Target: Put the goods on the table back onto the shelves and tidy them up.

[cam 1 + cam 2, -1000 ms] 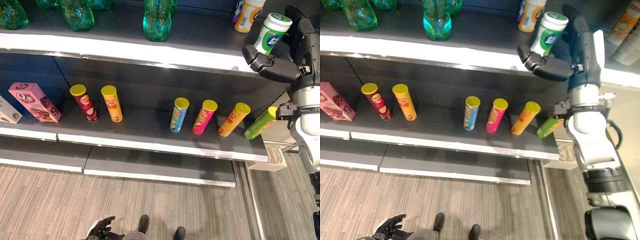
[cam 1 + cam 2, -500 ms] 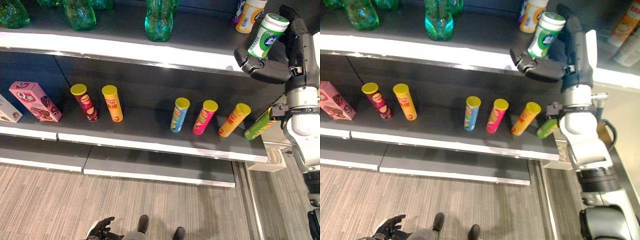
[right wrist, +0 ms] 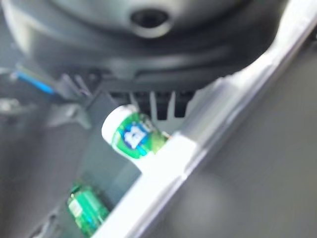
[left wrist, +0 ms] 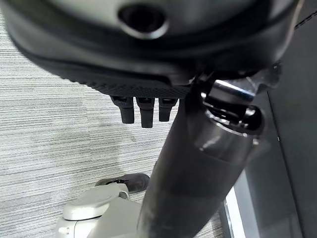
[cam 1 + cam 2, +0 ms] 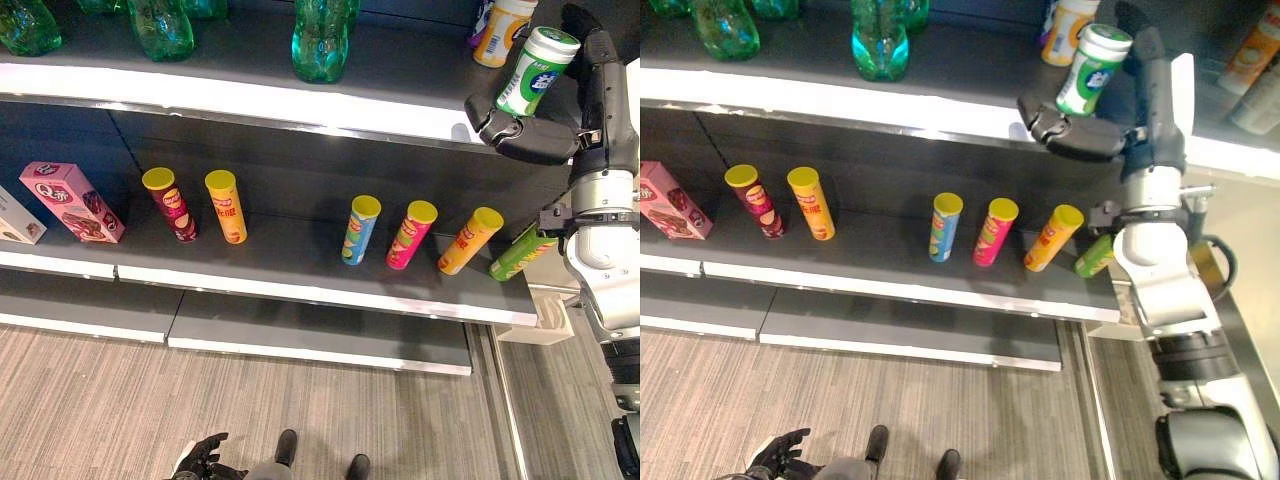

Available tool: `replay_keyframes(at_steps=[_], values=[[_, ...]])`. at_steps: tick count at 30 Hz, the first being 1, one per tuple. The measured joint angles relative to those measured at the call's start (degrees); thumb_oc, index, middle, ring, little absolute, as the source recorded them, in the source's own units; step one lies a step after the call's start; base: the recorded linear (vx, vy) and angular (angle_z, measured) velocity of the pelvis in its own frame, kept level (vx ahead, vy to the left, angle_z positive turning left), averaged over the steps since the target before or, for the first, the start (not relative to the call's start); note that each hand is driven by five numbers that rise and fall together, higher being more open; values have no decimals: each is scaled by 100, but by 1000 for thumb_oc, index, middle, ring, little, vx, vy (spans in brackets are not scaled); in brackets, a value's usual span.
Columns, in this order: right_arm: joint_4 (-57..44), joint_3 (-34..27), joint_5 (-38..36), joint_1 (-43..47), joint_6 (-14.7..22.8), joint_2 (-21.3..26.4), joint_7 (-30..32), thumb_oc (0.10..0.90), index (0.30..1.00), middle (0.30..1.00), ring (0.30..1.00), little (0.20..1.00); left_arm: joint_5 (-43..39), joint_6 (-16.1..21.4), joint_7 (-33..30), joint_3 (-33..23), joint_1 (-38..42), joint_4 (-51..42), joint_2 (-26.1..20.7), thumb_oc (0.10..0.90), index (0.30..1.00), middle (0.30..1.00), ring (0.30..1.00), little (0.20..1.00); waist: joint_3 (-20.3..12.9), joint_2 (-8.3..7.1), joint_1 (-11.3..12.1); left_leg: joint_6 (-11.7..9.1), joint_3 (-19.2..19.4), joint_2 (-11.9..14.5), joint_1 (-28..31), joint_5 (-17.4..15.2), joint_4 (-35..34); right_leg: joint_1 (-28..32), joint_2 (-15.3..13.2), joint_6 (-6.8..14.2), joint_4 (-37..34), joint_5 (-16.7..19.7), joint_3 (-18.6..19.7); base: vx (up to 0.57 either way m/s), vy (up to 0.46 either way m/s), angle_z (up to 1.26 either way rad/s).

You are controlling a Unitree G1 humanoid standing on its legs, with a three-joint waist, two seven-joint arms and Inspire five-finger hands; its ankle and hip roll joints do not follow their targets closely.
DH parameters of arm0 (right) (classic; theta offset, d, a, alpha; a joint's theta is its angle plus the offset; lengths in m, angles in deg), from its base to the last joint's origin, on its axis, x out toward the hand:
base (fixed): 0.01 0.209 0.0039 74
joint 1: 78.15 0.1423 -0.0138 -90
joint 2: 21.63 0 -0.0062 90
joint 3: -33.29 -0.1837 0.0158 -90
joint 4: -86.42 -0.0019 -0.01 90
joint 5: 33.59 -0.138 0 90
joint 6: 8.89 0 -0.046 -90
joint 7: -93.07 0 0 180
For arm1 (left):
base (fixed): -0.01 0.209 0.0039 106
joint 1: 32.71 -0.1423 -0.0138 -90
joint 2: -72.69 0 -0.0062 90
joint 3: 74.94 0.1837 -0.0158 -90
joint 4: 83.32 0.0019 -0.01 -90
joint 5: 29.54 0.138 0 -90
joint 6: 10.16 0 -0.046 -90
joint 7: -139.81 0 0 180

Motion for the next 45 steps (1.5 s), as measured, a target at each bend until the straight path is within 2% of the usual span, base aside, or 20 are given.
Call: replay_keyframes(at_steps=[6,9,10,13,16,19,22,23,24,25,27,28,29,30,31,32,35,37,39,45], values=[[-820,-1002,217,-15,94,-167,524,800,900,900,900,900,0,-2,0,0,11,-2,3,800,900,900,900,900,2,23,-7,-2,-4,-5,4,-1,0,6,-7,4,-1,-10,-1,3,-10,0],[-1409,-1757,157,-132,559,-177,669,800,900,900,900,900,3,-4,11,-1,-5,-5,3,800,900,900,900,900,-21,87,-170,-3,16,-4,24,-2,0,16,-21,5,0,-10,20,-20,0,-3],[-1525,-1828,9,-185,655,-176,635,800,900,900,900,900,3,-3,14,-1,-6,-10,3,800,900,900,900,900,-31,106,-213,-3,34,-1,33,-3,0,17,-21,4,0,-8,31,-101,53,-17],[-1678,-1762,-1781,-719,1254,-261,-352,800,900,900,900,900,-6,2,144,2,-78,-375,-39,800,900,900,900,900,-36,117,-307,-18,301,55,106,-29,35,-67,0,-2,0,-2,272,-251,81,-44],[-1495,-1256,-2661,-1144,1189,-295,-1206,800,900,900,900,900,-13,22,292,8,151,-381,-57,800,900,900,900,900,16,24,-294,-272,-32,8,-131,-299,557,-320,-48,-142,1,107,683,-122,174,-75],[-1438,-799,-3051,-1671,836,-381,-1875,800,900,900,900,900,-12,23,431,80,325,-332,-4,800,900,900,900,900,7,106,-601,25,-198,-164,19,-453,302,-567,-89,-1,-1,309,1163,-100,356,-104],[-1436,-730,-3068,-1885,607,-412,-2030,800,900,900,900,900,1,45,447,72,384,-332,-12,800,900,900,900,900,4,132,-814,258,224,-282,61,-225,-4,-917,-102,215,45,652,1653,-157,271,-111],[-1402,-641,-3058,-1834,540,-558,-2030,800,900,900,900,900,5,55,467,73,373,-322,-26,800,900,900,900,900,22,136,-820,342,564,-187,65,-177,-1,-1104,-71,370,85,886,1761,-166,97,-163],[-1277,-446,-3062,-1730,533,-748,-2028,800,900,900,900,900,10,73,492,66,338,-289,-78,800,900,900,900,900,46,162,-751,387,912,-99,167,-252,23,-1231,-16,710,93,1034,1552,-276,131,-198],[-1220,-318,-3047,-1731,512,-854,-2026,800,900,900,900,900,46,82,521,74,409,-206,-133,800,900,900,900,900,79,125,-784,491,1387,-91,152,-387,198,-1280,-103,747,123,889,876,-204,76,-192],[-1183,-209,-2937,-1655,464,-816,-2030,800,900,900,900,900,96,127,518,0,470,-167,-81,800,900,900,900,900,130,305,-613,533,1843,63,247,-426,88,-1455,-354,255,806,487,-496,-112,32,-153],[-1175,-212,-2852,-1652,461,-725,-2020,800,900,900,900,900,98,139,521,3,485,-198,-88,800,900,900,900,900,150,404,-648,539,1944,132,265,-445,76,-1303,-584,320,972,422,-652,-194,32,-130],[-1159,-212,-2674,-1646,455,-698,-2025,800,900,900,900,900,101,141,515,-1,488,-144,-130,800,900,900,900,900,144,394,-561,501,2230,215,366,-416,82,-970,-1089,543,1200,231,-626,-203,5,-127],[-1102,-128,-2372,-1497,453,-688,-2012,800,900,900,900,900,100,148,505,-2,490,13,-164,800,900,900,900,900,143,386,-301,466,2520,375,414,-392,93,-848,-1433,639,1618,155,-677,-173,-27,-122],[-1047,-85,-2274,-1428,453,-672,-2012,800,900,900,900,900,100,141,505,-1,482,86,-172,800,900,900,900,900,134,357,-237,443,2572,415,440,-377,94,-773,-1560,615,1697,177,-822,-75,-67,-104],[-1017,-60,-2145,-1359,440,-671,-1982,800,900,900,900,900,99,128,509,-5,436,127,-225,800,900,900,900,900,153,233,-111,361,2644,420,525,-356,98,-568,-1728,277,1639,579,-1090,-22,-85,-64],[-1024,-65,-1779,-1154,391,-577,-1838,800,900,900,900,900,97,111,504,-89,179,55,-195,800,900,900,900,900,166,182,83,195,2554,592,644,-306,88,-313,-1363,319,949,522,-1303,79,-177,-74],[-1023,-234,-1579,-1140,382,-445,-1734,800,900,900,900,900,96,121,496,-469,-25,49,-14,800,900,900,900,900,145,152,85,-261,2532,686,786,-314,74,-4,-1133,401,303,451,-1217,96,-223,-53],[-1037,-704,-1359,-1321,381,-438,-1511,800,900,900,900,900,98,110,446,-559,-56,66,11,800,900,900,900,900,92,155,-39,-457,2506,894,819,-291,72,128,-849,359,32,514,-1119,38,-224,-23],[-1097,-1621,-642,-1744,402,-249,-887,800,900,900,900,900,207,122,395,-511,-1,44,156,800,900,900,900,900,-242,111,-346,-596,2372,1121,666,-213,85,60,-629,276,33,458,-1177,12,-182,5]])
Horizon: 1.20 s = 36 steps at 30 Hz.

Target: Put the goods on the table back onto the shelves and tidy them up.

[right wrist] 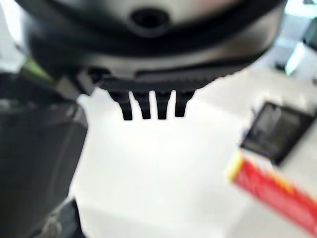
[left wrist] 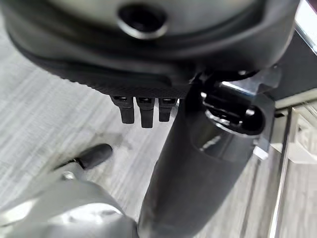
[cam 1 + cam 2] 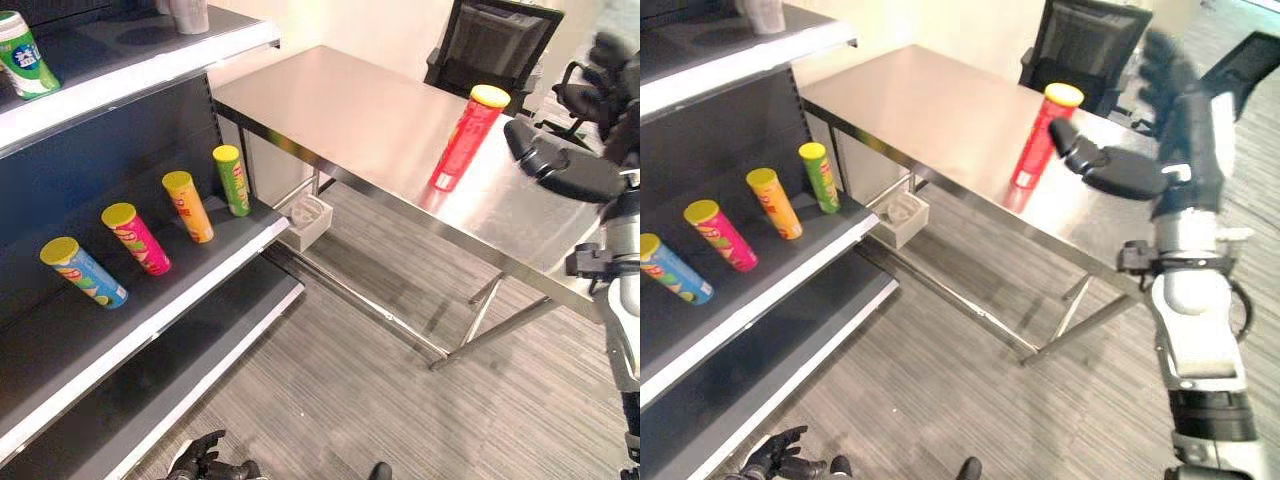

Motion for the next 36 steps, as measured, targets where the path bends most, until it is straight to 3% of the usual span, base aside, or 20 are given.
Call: replay_keyframes(at_steps=[4,9,10,12,13,15,17,19,27,32,34,35,36], values=[[-27,-213,225,-168,78,11,183,800,900,900,900,900,5,-10,-6,122,-25,5,15,800,900,900,900,900,-155,109,-86,-34,-105,59,-71,25,19,6,46,-31,-2,-30,-65,6,-194,15],[346,-115,118,-637,209,27,254,800,900,900,900,900,1,-88,-12,145,-35,10,-36,800,900,900,900,900,-216,187,-68,-91,-269,286,-89,62,102,-45,310,-160,-1,-133,69,-62,-111,-9],[506,-39,52,-635,206,30,251,800,900,900,900,900,-7,-96,-22,240,6,13,-42,800,900,900,900,900,-205,166,37,43,-826,272,-165,-21,234,-119,307,-193,-1,-112,250,17,11,-68],[679,8,11,-726,4,21,203,800,900,900,900,900,-7,-109,-7,403,215,9,1,800,900,900,900,900,-170,194,38,-34,-1938,201,-422,-91,469,-211,197,-227,1,-31,401,74,78,-37],[715,-25,9,-780,-43,4,178,800,900,900,900,900,-5,-109,3,473,242,-16,69,800,900,900,900,900,-166,359,-79,-97,-1888,229,-232,-139,192,-172,216,-155,0,-33,358,112,132,15],[713,-109,56,-866,-54,-191,171,800,900,900,900,900,0,-110,2,537,314,-45,141,800,900,900,900,900,-151,516,-255,-237,-1758,189,-66,-207,-90,-189,155,-10,-1,0,342,85,129,2],[716,-68,116,-980,-189,-594,145,800,900,900,900,900,2,-114,2,533,336,-61,108,800,900,900,900,900,-65,382,-293,-139,-1642,-60,-14,-265,-95,-210,-82,74,-6,84,512,55,136,-29],[715,-26,248,-989,-225,-593,139,800,900,900,900,900,4,-113,0,528,291,-58,91,800,900,900,900,900,-51,355,-277,-108,-1570,-142,47,-280,-91,-242,-157,72,-1,131,593,36,106,-16],[712,-66,493,-916,-226,-461,261,800,900,900,900,900,10,-119,-33,262,33,-29,67,800,900,900,900,900,-51,346,-147,-88,-1386,-148,99,-296,-89,-293,-148,84,1,153,743,57,11,-9],[719,25,461,-834,-227,-296,242,800,900,900,900,900,-12,-123,-22,132,-149,-213,44,800,900,900,900,900,-55,238,-113,-65,-1249,21,211,-327,-87,-306,33,65,-3,151,897,46,-170,-18],[729,96,394,-844,-226,-279,241,800,900,900,900,900,-16,-122,-5,136,6,-260,-87,800,900,900,900,900,-11,65,-37,35,-1503,296,-335,-379,558,-383,324,-113,-4,5,887,-9,-295,36],[729,52,389,-797,-225,-253,244,800,900,900,900,900,-24,-121,9,265,154,-234,-89,800,900,900,900,900,70,39,95,99,-1776,347,-659,-331,1029,-366,398,-230,-45,-69,831,78,-62,56],[729,48,391,-709,-225,-238,245,800,900,900,900,900,-128,-110,11,315,200,-244,-65,800,900,900,900,900,164,62,195,36,-1866,333,-829,-332,1266,-321,372,-301,-45,-94,807,72,23,70]])
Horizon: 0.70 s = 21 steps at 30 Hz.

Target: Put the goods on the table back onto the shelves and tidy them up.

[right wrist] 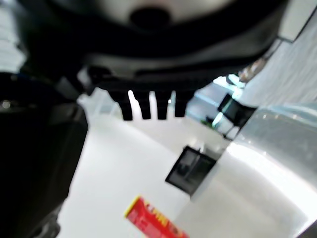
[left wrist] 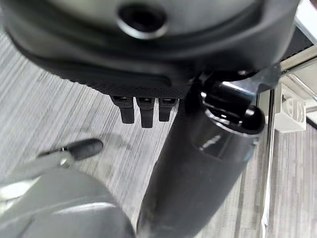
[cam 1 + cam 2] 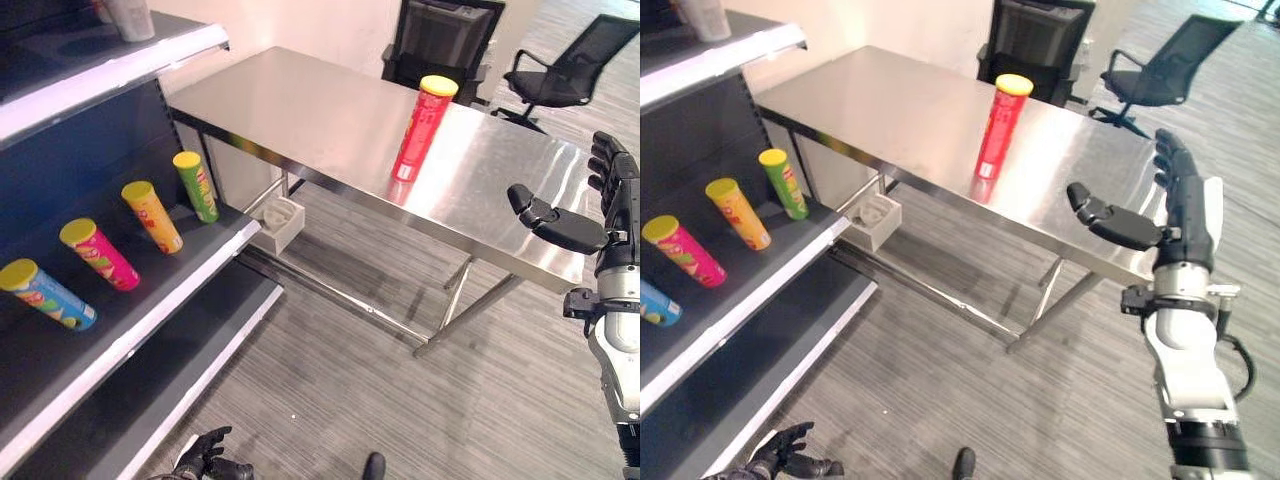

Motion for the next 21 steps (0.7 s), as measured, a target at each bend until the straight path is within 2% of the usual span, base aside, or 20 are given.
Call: replay_keyframes(at_steps=[1,2,3,4,5,6,7,8,9,10,11,12,13,14,15,16,17,18,20,21], values=[[3,-100,-3,78,5,2,47,800,900,900,900,900,-99,40,1,51,150,-15,33,800,900,900,900,900,126,-77,-3,-117,-345,-297,-422,-145,411,-16,-164,-39,1,9,-42,180,111,48],[18,-87,-2,244,-2,32,54,800,900,900,900,900,-105,55,15,184,257,-58,54,800,900,900,900,900,151,-96,22,-35,-722,-822,-503,-184,-83,-140,-366,-7,4,-2,-28,135,85,47],[16,-39,8,396,16,76,45,800,900,900,900,900,-99,59,18,263,221,-63,107,800,900,900,900,900,135,39,23,78,-709,-1137,-654,-246,-377,-217,-393,41,-1,-9,108,256,178,6],[12,-20,7,505,34,96,85,800,900,900,900,900,-98,53,18,275,223,-68,189,800,900,900,900,900,127,155,29,305,-792,-1368,-683,-315,-501,-378,-422,116,-1,-81,150,201,136,-52],[22,31,50,464,67,12,142,800,900,900,900,900,-82,-1,-9,264,183,-113,113,800,900,900,900,900,215,533,285,381,-334,-794,-816,88,-577,-899,-17,-103,1983,-783,40,374,293,-62],[34,121,67,412,-41,-220,113,800,900,900,900,900,-80,27,16,194,5,-135,-366,800,900,900,900,900,291,-146,366,347,-119,-1127,-698,111,-578,-524,-225,-80,2112,-2023,88,474,422,-57],[21,125,90,492,-40,-265,108,800,900,900,900,900,-78,-71,-12,159,11,66,-271,800,900,900,900,900,314,-42,347,366,-117,-1035,-628,185,-603,-247,-106,-12,1744,-1813,77,402,390,-23],[-99,27,187,508,-47,-312,111,800,900,900,900,900,-42,-157,23,179,-64,195,-224,800,900,900,900,900,321,-5,343,501,-29,-1182,-398,240,-792,-22,-85,139,1454,-1528,110,328,372,-74],[-333,-51,349,458,-79,-699,251,800,900,900,900,900,13,-196,-10,145,-399,414,74,800,900,900,900,900,218,196,191,829,277,-1396,385,370,-1342,-582,-760,299,3341,-1647,7,211,274,-70],[-322,-51,355,432,-107,-677,279,800,900,900,900,900,12,-174,-15,116,-329,404,23,800,900,900,900,900,210,150,76,872,291,-1561,468,247,-1278,-709,-845,335,3692,-1555,70,272,248,-57],[-323,-51,364,437,-118,-669,275,800,900,900,900,900,13,-179,-11,107,-290,409,9,800,900,900,900,900,213,155,57,879,324,-1567,457,176,-1205,-804,-891,385,3850,-1481,133,214,76,-24],[-384,-39,370,469,-156,-670,268,800,900,900,900,900,7,-158,-6,-22,-213,433,-10,800,900,900,900,900,273,181,67,1078,525,-1602,539,-79,-1038,-1407,-1246,869,5037,-860,265,173,-105,-35],[-479,-34,380,447,-151,-686,270,800,900,900,900,900,5,-165,-33,-53,-146,418,-10,800,900,900,900,900,303,248,28,1000,549,-1595,747,-100,-1143,-1906,-1587,823,5786,-588,289,131,-88,-19],[-483,-21,380,405,-155,-657,270,800,900,900,900,900,6,-155,-74,-111,-147,393,-17,800,900,900,900,900,271,348,-101,1002,456,-1587,868,-100,-1159,-1950,-1623,692,5061,-865,266,209,-164,15],[-473,-30,379,434,-159,-433,330,800,900,900,900,900,4,-79,-124,-213,-143,188,-121,800,900,900,900,900,253,357,-171,1013,451,-1626,904,-116,-1198,-1904,-1568,592,3627,-866,185,138,-109,34],[-451,-41,379,441,-130,-208,403,800,900,900,900,900,4,14,-141,-259,-89,18,-227,800,900,900,900,900,224,325,-197,987,439,-1609,1025,-163,-1286,-1947,-1521,496,2704,-733,214,323,-228,23],[-442,-33,379,492,-107,-97,404,800,900,900,900,900,4,56,-156,-318,-4,2,-276,800,900,900,900,900,180,255,-189,939,446,-1635,1020,-234,-1289,-1975,-1500,624,2018,-593,209,278,-155,16],[-456,-24,384,507,-52,-60,398,800,900,900,900,900,11,54,-172,-325,85,38,-338,800,900,900,900,900,131,171,-175,904,378,-1656,1065,-278,-1303,-1985,-1454,719,1231,-370,375,357,-208,15],[-465,-16,460,503,0,-23,381,800,900,900,900,900,14,29,-168,-427,148,149,-318,800,900,900,900,900,86,97,-223,820,273,-1636,1198,-384,-1304,-1786,-1219,932,198,5,772,242,-157,25],[-466,-64,482,505,0,-18,381,800,900,900,900,900,17,20,-154,-408,149,150,-309,800,900,900,900,900,89,72,-224,830,256,-1623,1304,-404,-1315,-1754,-1120,827,111,97,816,249,-194,25]])
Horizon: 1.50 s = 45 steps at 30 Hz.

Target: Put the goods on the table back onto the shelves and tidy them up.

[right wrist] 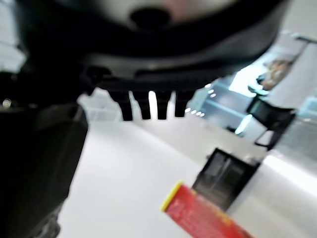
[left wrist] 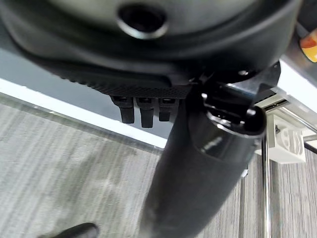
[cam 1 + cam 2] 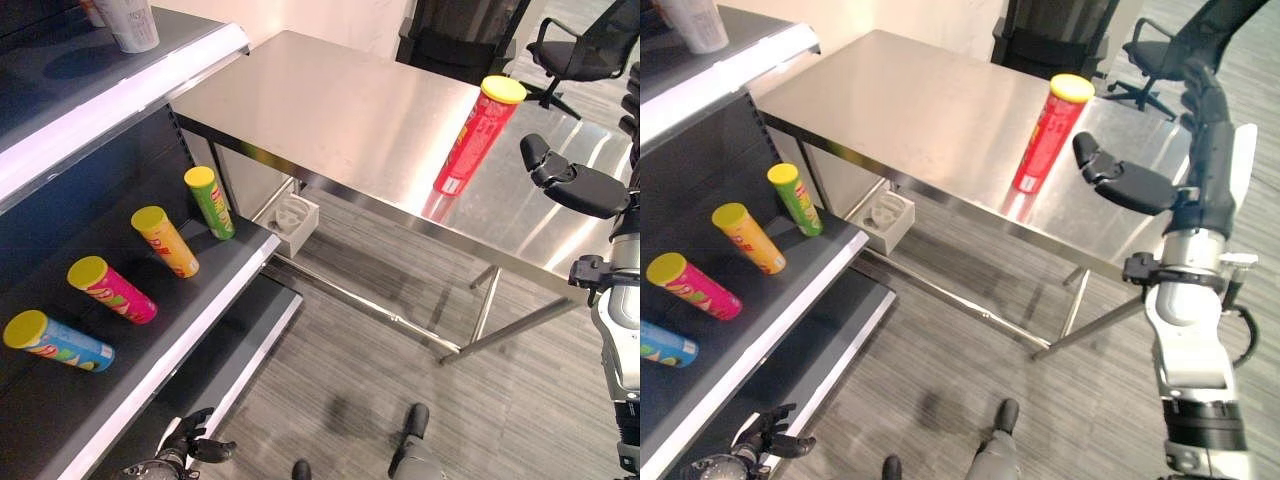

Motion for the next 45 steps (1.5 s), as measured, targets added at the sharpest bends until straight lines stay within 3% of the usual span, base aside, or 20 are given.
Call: replay_keyframes(at_steps=[1,2,3,5,7,8,10,12,16,22,25,29,31,45], values=[[0,-20,2,-1,-1,0,4,800,900,900,900,900,5,-6,17,11,-21,2,18,800,900,900,900,900,-15,-23,8,-32,-37,2,70,-21,-7,78,71,-71,21,71,-6,234,-212,119],[6,-339,0,-63,-2,2,16,800,900,900,900,900,110,-18,18,129,-73,37,109,800,900,900,900,900,-224,-234,-191,-326,-589,25,372,-211,-15,853,361,-385,-31,334,-123,264,-285,134],[9,-479,2,-30,-1,72,38,800,900,900,900,900,115,-23,9,169,-46,103,238,800,900,900,900,900,-295,-162,-154,-428,-661,160,464,-300,-23,1011,535,-588,-59,731,-5,219,-267,125],[57,-550,-28,10,-4,222,110,800,900,900,900,900,113,-25,44,203,-183,-15,479,800,900,900,900,900,-388,20,-11,-686,-690,507,370,-312,229,1160,837,-806,-59,598,-274,145,-189,41],[57,-556,-33,1,-17,520,107,800,900,900,900,900,112,-22,134,377,-252,-144,564,800,900,900,900,900,-373,-47,4,-804,-700,593,-75,-461,788,1246,825,-994,-55,464,-418,88,-95,60],[66,-583,-34,19,-11,625,110,800,900,900,900,900,112,-19,182,455,-271,-201,581,800,900,900,900,900,-373,-47,15,-746,-659,702,-124,-491,507,1252,863,-1023,-54,411,-444,67,-68,49],[82,-646,-57,23,-11,660,105,800,900,900,900,900,110,-20,217,454,-282,-252,617,800,900,900,900,900,-372,28,35,-790,-565,924,-220,-399,-77,1237,981,-1025,-53,340,-528,42,-42,28],[81,-669,-180,17,-5,637,86,800,900,900,900,900,109,-31,225,448,-347,-264,700,800,900,900,900,900,-352,289,97,-924,-561,1201,-288,-50,-41,1343,1217,-967,-56,269,-612,42,-25,3],[291,-634,-522,-89,78,553,-41,800,900,900,900,900,108,-41,229,389,-500,-216,646,800,900,900,900,900,-338,218,55,-877,-596,1083,-136,-68,-38,1522,1029,-779,-101,164,-712,33,-18,8],[558,-224,-1166,-83,98,691,-633,800,900,900,900,900,109,-37,236,323,-515,-163,539,800,900,900,900,900,-345,220,53,-871,-568,1097,-97,-71,-34,1538,1062,-779,-58,169,-715,7,8,-1],[976,154,-1177,-111,-6,910,-938,800,900,900,900,900,112,-32,266,321,-512,-162,539,800,900,900,900,900,-346,219,72,-871,-506,1085,-56,-72,-34,1554,1059,-779,-58,169,-689,0,23,-7],[976,178,-1176,-214,-24,921,-1191,800,900,900,900,900,112,-30,273,298,-533,-144,537,800,900,900,900,900,-346,220,15,-868,-408,1079,-12,-74,-35,1545,1066,-774,-59,174,-600,-11,26,-11],[974,176,-1165,-433,-34,1146,-1307,800,900,900,900,900,113,-27,277,259,-533,-137,540,800,900,900,900,900,-346,219,18,-866,-401,1086,-17,-76,-36,1533,1070,-771,-60,180,-594,-1,6,-2],[977,175,-852,-675,-172,1153,-1494,800,900,900,900,900,122,-27,275,205,-578,-66,540,800,900,900,900,900,-381,276,-41,-866,-350,1099,-39,-75,-35,1485,1087,-780,-61,187,-574,0,1,-1]])
